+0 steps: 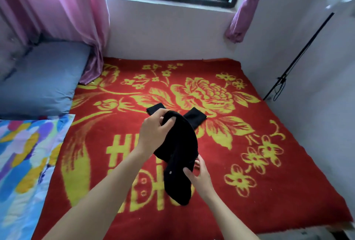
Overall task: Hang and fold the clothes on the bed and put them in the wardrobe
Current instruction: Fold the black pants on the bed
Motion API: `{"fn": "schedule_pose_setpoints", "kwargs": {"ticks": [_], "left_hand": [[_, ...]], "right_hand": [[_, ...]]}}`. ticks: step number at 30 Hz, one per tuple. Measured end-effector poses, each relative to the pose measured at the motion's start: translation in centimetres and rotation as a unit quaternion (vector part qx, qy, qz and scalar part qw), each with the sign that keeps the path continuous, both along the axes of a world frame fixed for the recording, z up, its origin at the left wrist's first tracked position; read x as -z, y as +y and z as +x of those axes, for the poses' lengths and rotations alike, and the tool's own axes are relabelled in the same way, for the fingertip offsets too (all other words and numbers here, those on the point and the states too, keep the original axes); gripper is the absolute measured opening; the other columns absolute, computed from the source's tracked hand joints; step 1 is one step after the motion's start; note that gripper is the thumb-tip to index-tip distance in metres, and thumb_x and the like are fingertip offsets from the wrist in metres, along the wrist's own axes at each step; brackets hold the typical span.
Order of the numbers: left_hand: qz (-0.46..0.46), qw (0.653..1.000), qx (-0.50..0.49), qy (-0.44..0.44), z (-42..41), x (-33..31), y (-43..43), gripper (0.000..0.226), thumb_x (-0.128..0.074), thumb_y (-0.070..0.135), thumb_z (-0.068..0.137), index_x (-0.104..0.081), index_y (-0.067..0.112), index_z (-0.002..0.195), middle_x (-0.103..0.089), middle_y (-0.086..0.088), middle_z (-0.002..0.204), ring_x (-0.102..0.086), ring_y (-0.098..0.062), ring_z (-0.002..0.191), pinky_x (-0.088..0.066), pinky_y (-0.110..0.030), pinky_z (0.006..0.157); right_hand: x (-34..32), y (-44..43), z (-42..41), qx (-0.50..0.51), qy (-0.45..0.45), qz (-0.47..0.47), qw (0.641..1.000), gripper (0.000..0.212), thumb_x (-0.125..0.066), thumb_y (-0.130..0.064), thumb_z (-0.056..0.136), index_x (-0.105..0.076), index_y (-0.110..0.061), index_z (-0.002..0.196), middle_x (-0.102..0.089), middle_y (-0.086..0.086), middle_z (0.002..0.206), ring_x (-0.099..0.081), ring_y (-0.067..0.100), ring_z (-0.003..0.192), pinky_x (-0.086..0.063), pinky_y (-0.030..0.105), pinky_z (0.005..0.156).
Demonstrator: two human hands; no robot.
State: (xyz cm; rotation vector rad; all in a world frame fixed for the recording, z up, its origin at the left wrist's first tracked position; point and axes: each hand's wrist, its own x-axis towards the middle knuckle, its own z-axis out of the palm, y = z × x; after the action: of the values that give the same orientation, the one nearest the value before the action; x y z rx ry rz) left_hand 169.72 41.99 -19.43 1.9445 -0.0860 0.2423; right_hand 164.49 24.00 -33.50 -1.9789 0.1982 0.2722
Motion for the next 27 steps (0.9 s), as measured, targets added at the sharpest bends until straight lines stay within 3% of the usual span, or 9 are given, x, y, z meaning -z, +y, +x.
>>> {"fn": "schedule_pose_setpoints", "kwargs": {"ticks": [5, 7, 10, 12, 15, 18, 21, 24, 27], "left_hand": [[-0.045, 0.998, -0.022, -0.030, -0.7, -1.8, -0.3, 0.008, -0.057, 0.018, 0.092, -0.060, 0.024, 0.086, -0.068, -0.012, 0.069, -0.063, -0.038, 0.065, -0.049, -0.051, 0.057], [-0.076, 0.996, -0.041, -0.036, -0.6, -2.6, 0.3, 0.014, -0.057, 0.019, 0.092, -0.059, 0.030, 0.083, -0.067, -0.017, 0.069, -0.060, -0.045, 0.064, -0.047, -0.052, 0.051], [-0.100, 0.991, -0.073, -0.045, 0.1, -3.3, 2.0, 0.012, -0.056, 0.019, 0.092, -0.059, 0.027, 0.084, -0.063, -0.028, 0.072, -0.056, -0.047, 0.057, -0.044, -0.054, 0.047], [-0.110, 0.988, -0.099, -0.049, 0.4, -3.1, 3.8, 0.012, -0.056, 0.018, 0.092, -0.059, 0.025, 0.083, -0.064, -0.027, 0.071, -0.055, -0.040, 0.056, -0.046, -0.046, 0.047], [-0.121, 0.982, -0.136, -0.047, 1.0, -2.2, 6.5, 0.018, -0.056, 0.015, 0.091, -0.057, 0.027, 0.078, -0.061, -0.009, 0.063, -0.053, -0.019, 0.052, -0.037, -0.021, 0.042], [-0.116, 0.977, -0.174, -0.039, 1.3, -0.7, 8.4, 0.021, -0.055, 0.014, 0.091, -0.055, 0.025, 0.073, -0.054, 0.000, 0.060, -0.044, 0.000, 0.045, -0.032, -0.014, 0.041], [-0.096, 0.970, -0.224, -0.014, 0.8, 1.0, 9.9, 0.030, -0.055, 0.014, 0.092, -0.047, 0.018, 0.063, -0.044, 0.004, 0.056, -0.037, -0.002, 0.047, -0.027, -0.011, 0.040], [-0.143, 0.957, -0.251, 0.025, 0.0, 3.1, 10.9, 0.041, -0.053, 0.014, 0.093, -0.035, 0.015, 0.056, -0.033, 0.015, 0.043, -0.031, 0.000, 0.036, -0.020, -0.011, 0.034], [-0.218, 0.943, -0.244, 0.061, -0.7, 4.4, 11.6, 0.029, -0.054, 0.021, 0.093, -0.048, 0.011, 0.066, -0.042, 0.008, 0.055, -0.038, -0.005, 0.048, -0.030, -0.020, 0.041]], "right_hand": [[1.7, -1.0, -0.8, -0.024, 0.080, -0.172, 0.981, 0.075, -0.063, -0.031, 0.087, -0.021, -0.021, 0.148, -0.045, 0.007, 0.137, -0.044, 0.023, 0.127, -0.042, 0.031, 0.093], [1.9, -1.6, -1.0, -0.029, 0.111, -0.184, 0.976, 0.054, -0.059, -0.027, 0.088, -0.040, -0.016, 0.137, -0.058, 0.008, 0.124, -0.056, 0.023, 0.112, -0.044, 0.027, 0.079], [0.6, -2.9, -0.3, 0.038, 0.116, -0.082, 0.989, 0.012, -0.057, -0.009, 0.087, -0.065, -0.009, 0.096, -0.066, 0.005, 0.075, -0.061, 0.015, 0.059, -0.043, 0.021, 0.051], [-1.3, -4.3, 0.9, 0.111, 0.118, 0.022, 0.986, 0.014, -0.054, 0.004, 0.086, -0.064, -0.005, 0.083, -0.058, 0.006, 0.056, -0.053, 0.014, 0.039, -0.041, 0.021, 0.040], [-5.5, -6.5, 3.9, 0.177, 0.073, 0.060, 0.980, 0.021, -0.048, 0.013, 0.087, -0.063, -0.003, 0.082, -0.058, 0.009, 0.061, -0.053, 0.017, 0.042, -0.045, 0.020, 0.038], [-10.2, -7.5, 7.1, 0.182, 0.000, 0.040, 0.982, 0.022, -0.046, 0.014, 0.086, -0.062, 0.000, 0.086, -0.059, 0.011, 0.072, -0.054, 0.023, 0.057, -0.048, 0.021, 0.042], [-14.7, -7.2, 9.2, 0.180, -0.070, 0.078, 0.978, 0.019, -0.049, 0.015, 0.085, -0.063, 0.002, 0.089, -0.060, 0.010, 0.074, -0.059, 0.023, 0.064, -0.053, 0.020, 0.045], [-19.0, -6.5, 10.5, 0.157, -0.147, 0.113, 0.970, 0.016, -0.054, 0.014, 0.083, -0.064, 0.002, 0.083, -0.062, 0.010, 0.069, -0.063, 0.015, 0.053, -0.052, 0.019, 0.046], [-22.2, -5.2, 11.1, 0.133, -0.178, 0.142, 0.965, 0.020, -0.057, 0.013, 0.082, -0.064, -0.005, 0.074, -0.062, 0.008, 0.061, -0.062, 0.006, 0.046, -0.051, 0.018, 0.045]]}}
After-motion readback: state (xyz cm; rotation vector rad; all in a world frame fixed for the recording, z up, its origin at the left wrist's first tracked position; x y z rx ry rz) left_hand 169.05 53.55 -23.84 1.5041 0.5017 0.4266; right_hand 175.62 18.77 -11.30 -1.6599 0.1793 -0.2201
